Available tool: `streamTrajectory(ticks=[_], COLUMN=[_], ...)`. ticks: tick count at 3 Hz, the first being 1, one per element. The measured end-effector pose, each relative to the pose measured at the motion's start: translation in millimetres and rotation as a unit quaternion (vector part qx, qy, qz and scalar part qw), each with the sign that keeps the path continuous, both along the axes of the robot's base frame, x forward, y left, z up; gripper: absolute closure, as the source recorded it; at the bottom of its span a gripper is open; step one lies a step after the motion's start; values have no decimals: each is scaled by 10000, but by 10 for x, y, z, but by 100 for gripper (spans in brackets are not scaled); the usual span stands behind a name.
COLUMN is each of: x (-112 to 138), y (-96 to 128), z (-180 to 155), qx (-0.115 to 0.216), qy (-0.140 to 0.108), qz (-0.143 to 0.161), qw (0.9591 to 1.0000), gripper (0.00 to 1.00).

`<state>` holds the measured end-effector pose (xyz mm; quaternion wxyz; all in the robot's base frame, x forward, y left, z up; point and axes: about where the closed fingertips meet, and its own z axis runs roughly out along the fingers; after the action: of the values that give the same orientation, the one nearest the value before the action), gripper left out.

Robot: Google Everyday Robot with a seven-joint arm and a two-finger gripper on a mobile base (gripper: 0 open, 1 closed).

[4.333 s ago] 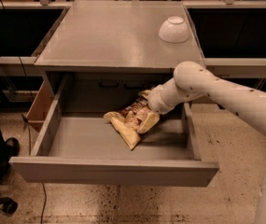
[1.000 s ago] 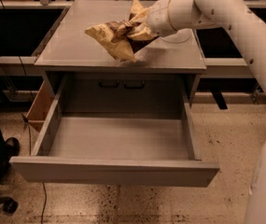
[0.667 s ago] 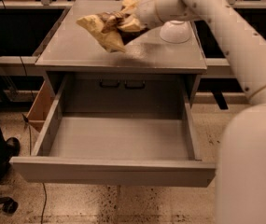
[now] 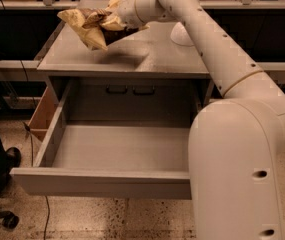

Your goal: Pick brown chip bag from top drawer and place on counter

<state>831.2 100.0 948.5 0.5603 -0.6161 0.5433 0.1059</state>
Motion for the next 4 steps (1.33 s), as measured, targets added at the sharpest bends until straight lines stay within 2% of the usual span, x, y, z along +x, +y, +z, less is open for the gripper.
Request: streamTrajectory(ticks=[1,3,4], x=[24,-48,-196], y=[195,317,219], z=[-55,-57,27], qx=[163,304,306], qy=[129,185,65], qz=[-13,107,305], qw=[9998,9993,9990], gripper=[47,2,0])
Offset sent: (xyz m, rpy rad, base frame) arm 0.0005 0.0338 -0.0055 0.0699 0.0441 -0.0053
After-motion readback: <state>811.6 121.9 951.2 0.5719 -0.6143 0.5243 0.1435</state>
